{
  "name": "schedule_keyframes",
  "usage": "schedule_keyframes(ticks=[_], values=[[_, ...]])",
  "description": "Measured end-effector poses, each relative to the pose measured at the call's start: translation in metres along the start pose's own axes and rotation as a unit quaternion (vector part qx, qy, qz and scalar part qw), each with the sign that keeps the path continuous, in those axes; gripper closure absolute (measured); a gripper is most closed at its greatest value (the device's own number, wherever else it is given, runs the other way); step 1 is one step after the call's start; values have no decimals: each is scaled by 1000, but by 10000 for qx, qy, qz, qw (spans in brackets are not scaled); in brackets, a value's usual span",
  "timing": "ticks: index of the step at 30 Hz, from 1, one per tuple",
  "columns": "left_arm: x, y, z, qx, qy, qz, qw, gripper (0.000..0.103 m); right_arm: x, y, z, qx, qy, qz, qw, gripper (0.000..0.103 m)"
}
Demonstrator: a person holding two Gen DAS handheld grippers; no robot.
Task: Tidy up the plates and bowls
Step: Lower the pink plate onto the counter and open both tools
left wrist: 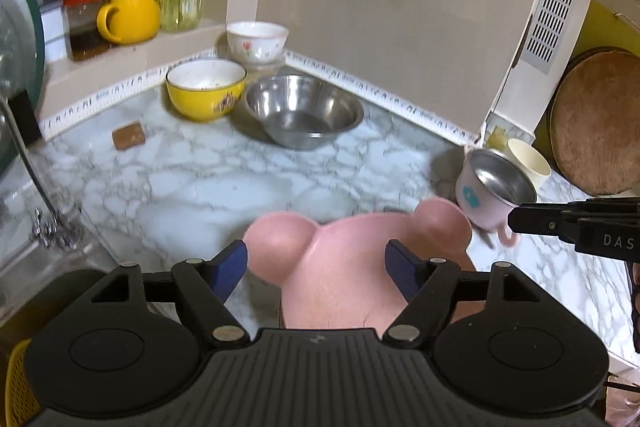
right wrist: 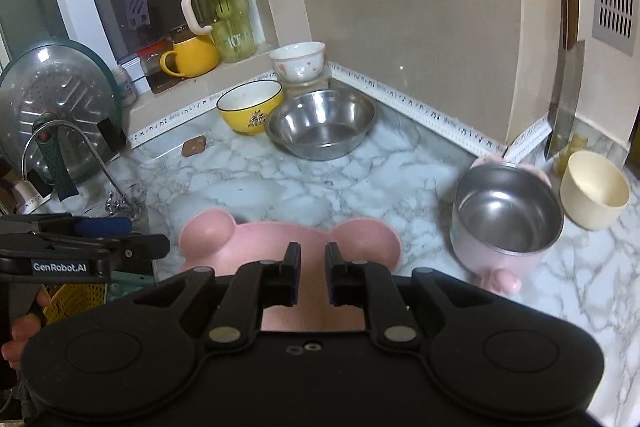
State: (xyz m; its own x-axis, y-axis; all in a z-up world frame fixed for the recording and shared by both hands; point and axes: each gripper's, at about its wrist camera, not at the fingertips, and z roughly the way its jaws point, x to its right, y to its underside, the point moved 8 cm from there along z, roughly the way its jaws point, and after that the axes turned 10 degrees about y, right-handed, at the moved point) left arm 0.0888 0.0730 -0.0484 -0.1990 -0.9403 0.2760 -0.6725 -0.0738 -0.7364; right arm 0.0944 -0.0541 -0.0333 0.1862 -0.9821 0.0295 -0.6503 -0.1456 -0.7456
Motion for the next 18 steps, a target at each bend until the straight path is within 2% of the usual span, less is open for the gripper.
schedule_keyframes(ticks=[6,9,10,11,12,13,16,18], values=[[1,-21,1,216,-127,89,9996,27,4,-19,-2,297,5,49,9995,87],[3,-33,6,276,-171,106,9994,27,8,-31,1,515,21,55,9987,81],[4,-36,9,292,-189,110,9993,27,9,-35,2,615,-16,66,9981,73],[5,-40,12,311,-216,118,9992,27,11,-39,4,726,-96,91,9973,51],[6,-43,16,322,-259,131,9991,27,13,-43,5,780,-163,135,9967,36],[6,-46,20,321,-321,141,9989,27,16,-48,7,827,-191,200,9962,7],[5,-56,35,276,-463,83,9985,27,21,-61,13,989,-171,109,9949,12],[4,-64,45,261,-549,51,9981,27,23,-70,21,1013,-159,-15,9947,10]])
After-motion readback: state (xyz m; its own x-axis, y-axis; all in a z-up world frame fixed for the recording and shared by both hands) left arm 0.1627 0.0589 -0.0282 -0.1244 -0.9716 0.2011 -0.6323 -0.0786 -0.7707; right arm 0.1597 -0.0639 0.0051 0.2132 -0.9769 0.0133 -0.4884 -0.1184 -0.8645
